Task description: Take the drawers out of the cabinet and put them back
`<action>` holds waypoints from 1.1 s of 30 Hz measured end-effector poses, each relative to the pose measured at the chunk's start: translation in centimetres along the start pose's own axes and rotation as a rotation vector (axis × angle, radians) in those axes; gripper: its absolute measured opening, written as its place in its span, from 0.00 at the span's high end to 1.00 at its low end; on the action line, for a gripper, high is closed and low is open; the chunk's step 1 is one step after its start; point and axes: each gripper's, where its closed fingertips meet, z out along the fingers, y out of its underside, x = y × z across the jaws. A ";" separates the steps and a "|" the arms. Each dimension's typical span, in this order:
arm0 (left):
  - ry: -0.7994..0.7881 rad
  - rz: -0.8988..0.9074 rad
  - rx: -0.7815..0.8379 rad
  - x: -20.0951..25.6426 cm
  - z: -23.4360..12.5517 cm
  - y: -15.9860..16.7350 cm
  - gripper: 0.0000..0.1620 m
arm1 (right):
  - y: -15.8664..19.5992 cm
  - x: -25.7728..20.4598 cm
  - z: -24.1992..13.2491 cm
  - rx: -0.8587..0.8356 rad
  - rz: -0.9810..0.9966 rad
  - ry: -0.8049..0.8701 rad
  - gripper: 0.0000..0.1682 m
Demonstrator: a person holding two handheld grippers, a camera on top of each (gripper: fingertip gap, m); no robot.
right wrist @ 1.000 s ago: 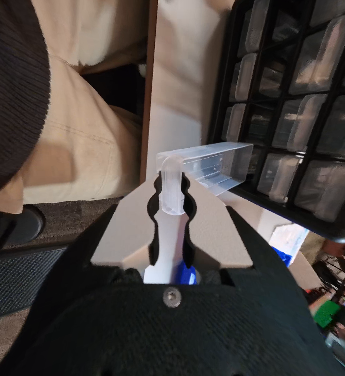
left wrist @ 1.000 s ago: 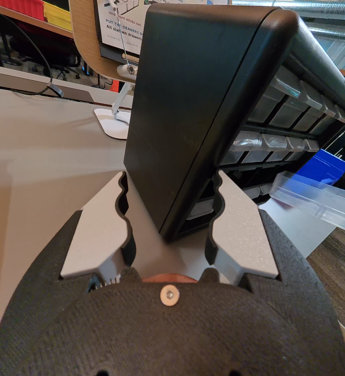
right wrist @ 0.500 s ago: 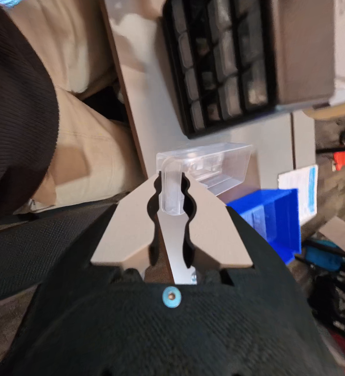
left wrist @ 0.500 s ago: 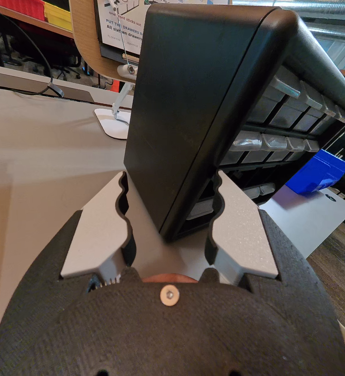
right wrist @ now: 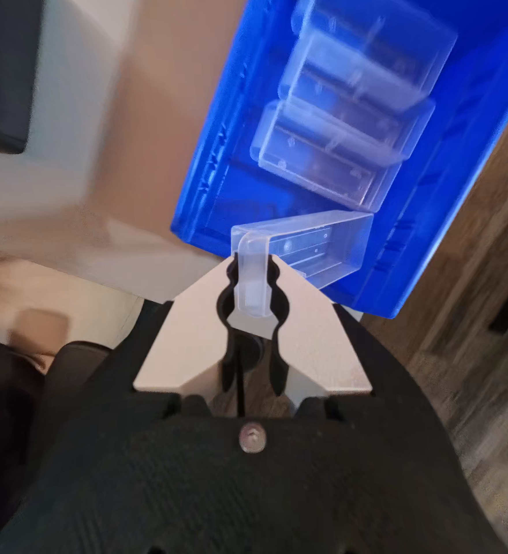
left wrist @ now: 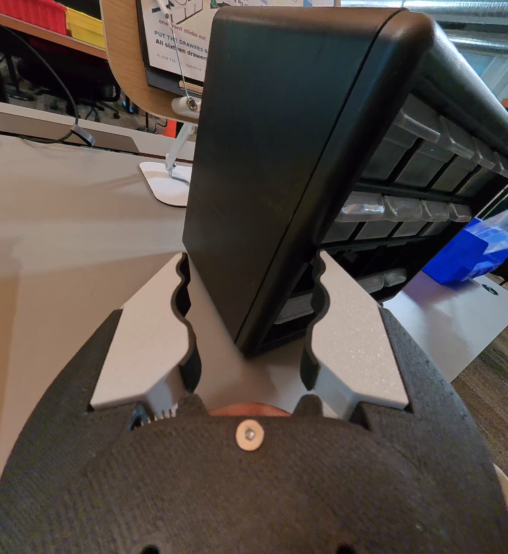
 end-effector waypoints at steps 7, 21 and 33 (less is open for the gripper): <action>0.017 -0.009 -0.004 0.0 0.1 0.0 0.48 | -1.4 1.7 6.5 -0.207 0.157 0.052 0.90; 0.018 -0.011 -0.004 0.0 0.1 0.0 0.48 | -3.3 2.2 11.5 -0.190 0.217 0.102 0.81; 0.023 -0.020 -0.004 0.1 0.1 0.1 0.48 | -11.3 -0.7 -2.3 0.575 0.283 0.043 0.80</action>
